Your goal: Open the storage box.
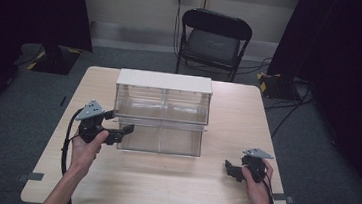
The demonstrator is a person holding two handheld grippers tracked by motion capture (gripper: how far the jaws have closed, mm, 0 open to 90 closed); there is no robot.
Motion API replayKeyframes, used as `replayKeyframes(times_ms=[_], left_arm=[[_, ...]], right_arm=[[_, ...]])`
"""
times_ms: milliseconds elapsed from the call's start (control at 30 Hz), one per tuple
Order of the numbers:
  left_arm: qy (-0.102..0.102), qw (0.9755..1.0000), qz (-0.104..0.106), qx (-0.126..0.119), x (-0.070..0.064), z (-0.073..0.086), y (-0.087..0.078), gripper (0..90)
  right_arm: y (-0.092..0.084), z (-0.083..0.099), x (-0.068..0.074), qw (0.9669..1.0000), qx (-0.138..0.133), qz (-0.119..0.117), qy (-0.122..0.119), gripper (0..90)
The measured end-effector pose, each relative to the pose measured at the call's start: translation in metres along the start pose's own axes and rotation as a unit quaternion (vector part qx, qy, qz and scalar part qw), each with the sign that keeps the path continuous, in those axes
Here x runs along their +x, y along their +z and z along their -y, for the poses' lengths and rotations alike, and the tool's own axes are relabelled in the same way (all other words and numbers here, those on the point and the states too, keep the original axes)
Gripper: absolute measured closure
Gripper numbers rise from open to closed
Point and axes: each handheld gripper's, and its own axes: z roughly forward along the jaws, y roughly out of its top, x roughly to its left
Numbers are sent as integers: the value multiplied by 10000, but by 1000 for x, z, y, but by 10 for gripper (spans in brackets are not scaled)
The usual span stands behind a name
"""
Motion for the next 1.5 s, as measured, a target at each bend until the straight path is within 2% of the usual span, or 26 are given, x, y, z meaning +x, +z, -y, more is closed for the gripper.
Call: replayKeyframes(times_ms=[1500], left_arm=[[14,10000,-17,49,0,0,0,152]], right_arm=[[0,0,0,10000,-1,-2,2,111]])
